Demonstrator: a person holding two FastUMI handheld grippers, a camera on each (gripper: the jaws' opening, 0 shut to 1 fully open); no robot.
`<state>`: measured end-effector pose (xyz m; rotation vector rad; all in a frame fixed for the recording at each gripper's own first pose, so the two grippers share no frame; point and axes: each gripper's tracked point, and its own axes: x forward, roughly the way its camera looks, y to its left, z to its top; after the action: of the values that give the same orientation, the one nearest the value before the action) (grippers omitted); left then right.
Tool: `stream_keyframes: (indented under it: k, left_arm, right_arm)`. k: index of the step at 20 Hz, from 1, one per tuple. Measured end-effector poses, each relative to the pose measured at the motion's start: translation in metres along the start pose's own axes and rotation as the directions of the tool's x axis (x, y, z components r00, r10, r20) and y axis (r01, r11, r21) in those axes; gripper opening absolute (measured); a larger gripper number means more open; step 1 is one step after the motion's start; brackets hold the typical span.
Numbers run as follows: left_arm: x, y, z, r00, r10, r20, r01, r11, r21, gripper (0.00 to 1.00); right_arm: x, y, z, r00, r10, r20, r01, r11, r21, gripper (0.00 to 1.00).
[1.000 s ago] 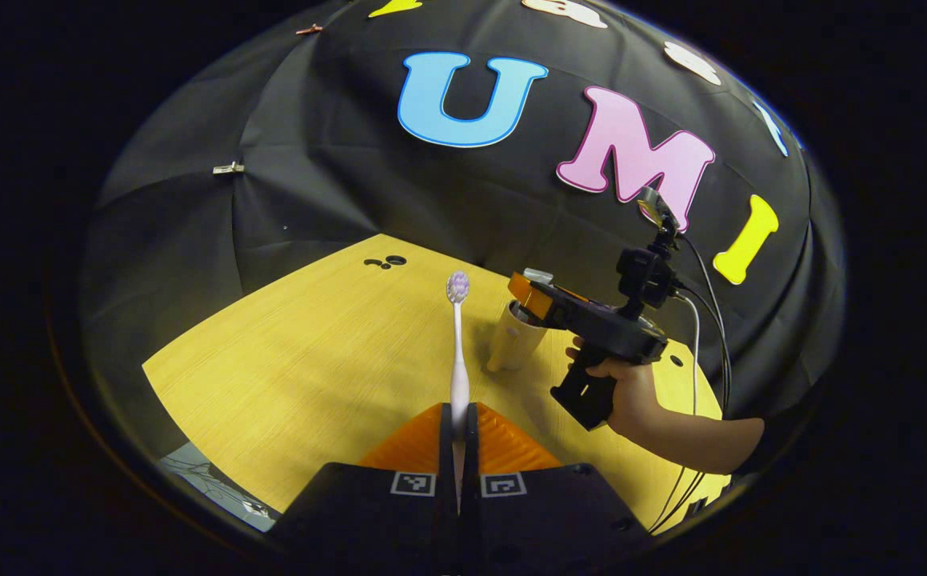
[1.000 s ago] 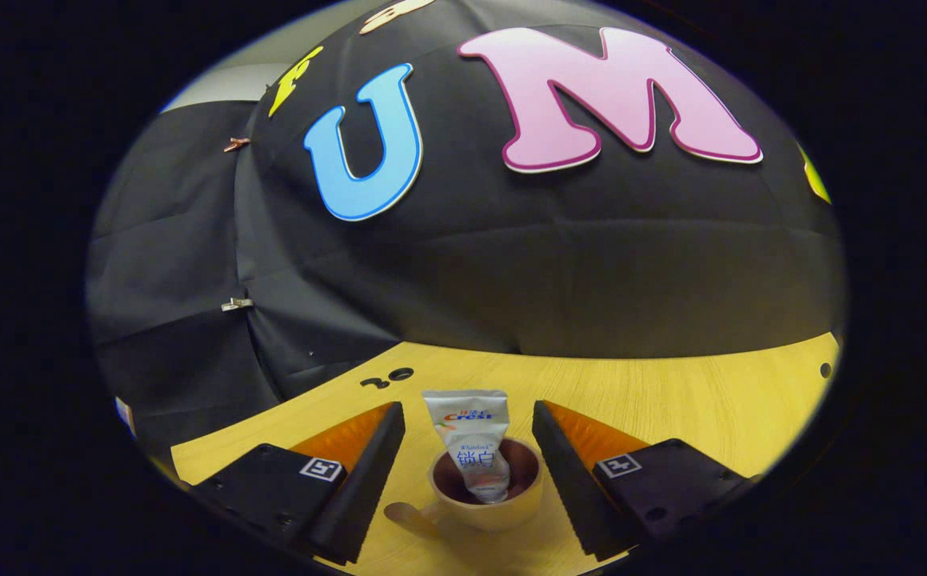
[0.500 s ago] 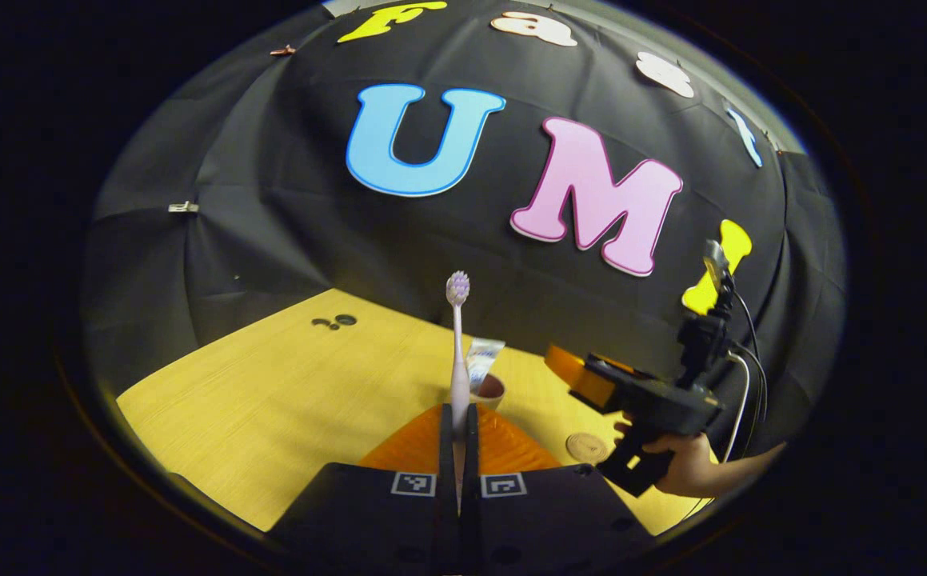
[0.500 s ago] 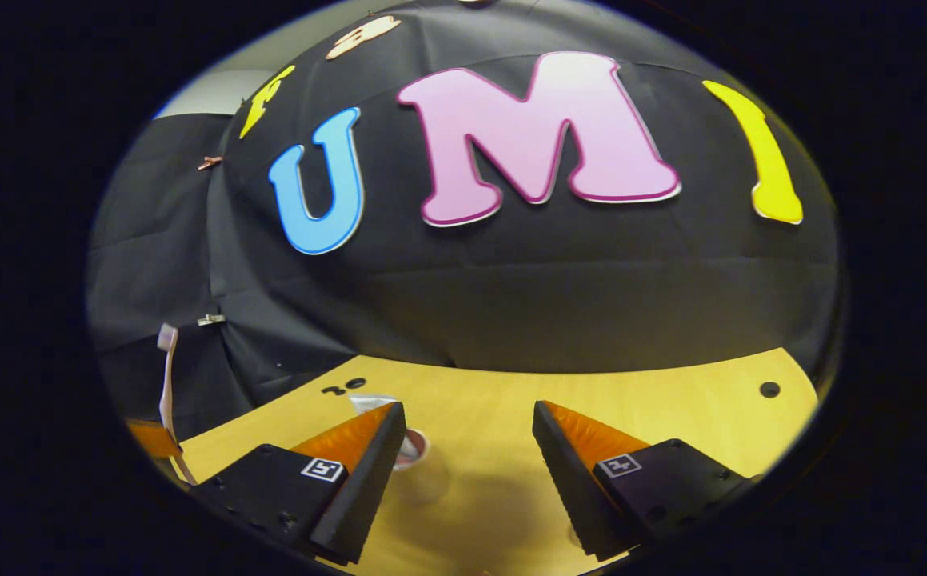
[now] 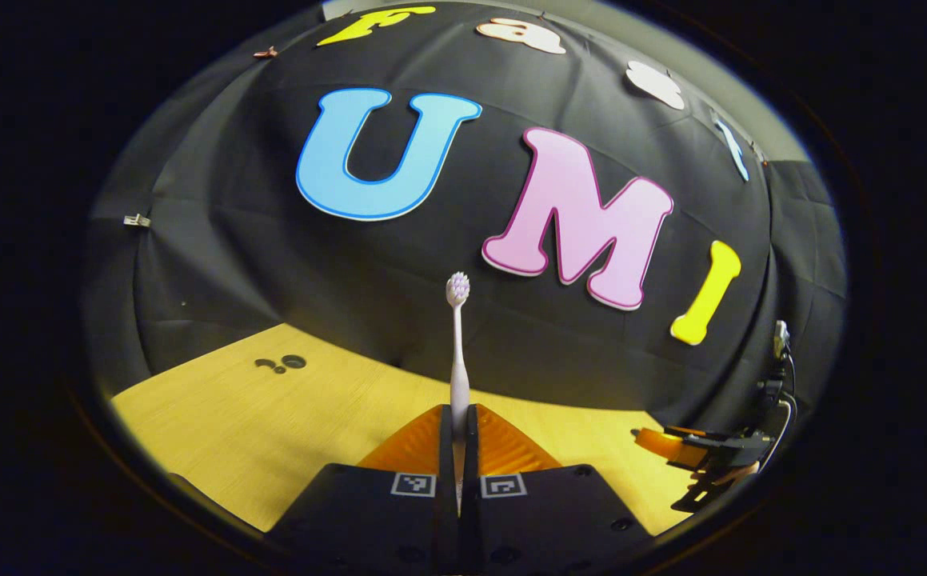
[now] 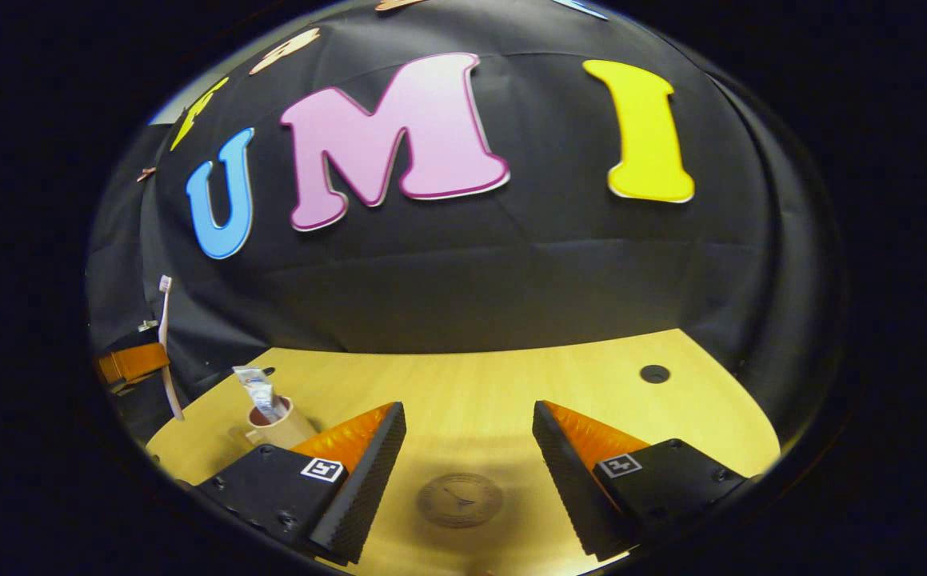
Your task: Put the toothbrush and toothpaste on the desktop into the cup, then pick up the cup and place it on the coaster on the desktop.
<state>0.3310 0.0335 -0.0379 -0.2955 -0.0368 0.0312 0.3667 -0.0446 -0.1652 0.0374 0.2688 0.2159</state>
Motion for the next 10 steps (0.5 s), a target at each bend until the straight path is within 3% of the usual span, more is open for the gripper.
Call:
stream_keyframes:
  k: [6, 10]
  left_arm:
    - [0.059, -0.007, -0.007, 0.994, -0.062, 0.085, 0.061, 0.998, 0.011, 0.06]
    - [0.076, -0.008, -0.035, 0.990, -0.068, 0.121, 0.057, 0.995, 0.087, 0.06]
  right_arm:
    - [-0.033, -0.080, 0.002, 0.992, -0.130, -0.001, 0.130, 0.992, 0.006, 0.98]
    - [-0.050, -0.114, -0.009, 0.980, -0.195, -0.030, 0.196, 0.979, 0.062, 0.98]
